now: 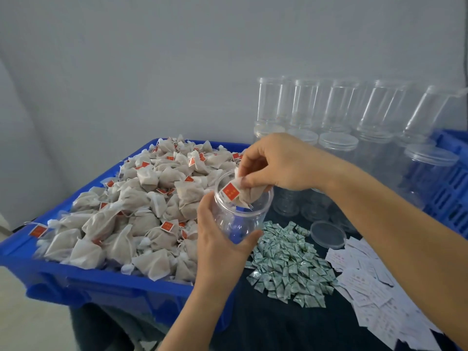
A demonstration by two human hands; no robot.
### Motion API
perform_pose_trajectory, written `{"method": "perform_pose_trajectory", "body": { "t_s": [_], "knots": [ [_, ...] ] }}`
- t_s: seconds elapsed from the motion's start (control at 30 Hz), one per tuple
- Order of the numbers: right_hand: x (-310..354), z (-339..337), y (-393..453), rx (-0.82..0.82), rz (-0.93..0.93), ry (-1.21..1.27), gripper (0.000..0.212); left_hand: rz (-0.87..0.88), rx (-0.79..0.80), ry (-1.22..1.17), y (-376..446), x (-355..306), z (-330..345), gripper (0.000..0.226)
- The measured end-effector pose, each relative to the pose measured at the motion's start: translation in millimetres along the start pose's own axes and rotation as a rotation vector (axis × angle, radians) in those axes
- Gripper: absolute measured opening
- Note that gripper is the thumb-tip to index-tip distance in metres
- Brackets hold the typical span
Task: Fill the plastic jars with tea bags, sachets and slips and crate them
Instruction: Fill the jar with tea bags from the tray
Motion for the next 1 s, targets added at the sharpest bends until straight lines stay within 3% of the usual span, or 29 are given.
{"method": "perform_pose_trajectory", "body": {
  "t_s": [0.3,0.43,0.8,1.0],
  "knots": [
    [14,26,4,0.298,0.098,-0.417,0.014,0.087,-0.019,0.061,-3,1,1,0.093],
    [15,26,7,0.374,0.083,-0.437,0.035,0.097,-0.008,0.089,-3,2,2,0.095],
    [6,4,0,0.211,-0.012,-0.145,0.016,0.038,0.031,-0.001,-2,4,1,0.089],
    [1,-6,15,0.036,-0.131,0.122,0.022,-0.034,0.054,0.009,0,6,1,0.104]
  ]
}}
Point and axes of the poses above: each hand's wrist, its own y-axis towards the middle knuckle, its own z-axis out of the palm, x = y × z, the point moved 1 cm from there along y, towards the middle knuckle, and after that the axes turned 15 degrees about x, right-handed, at the moved point
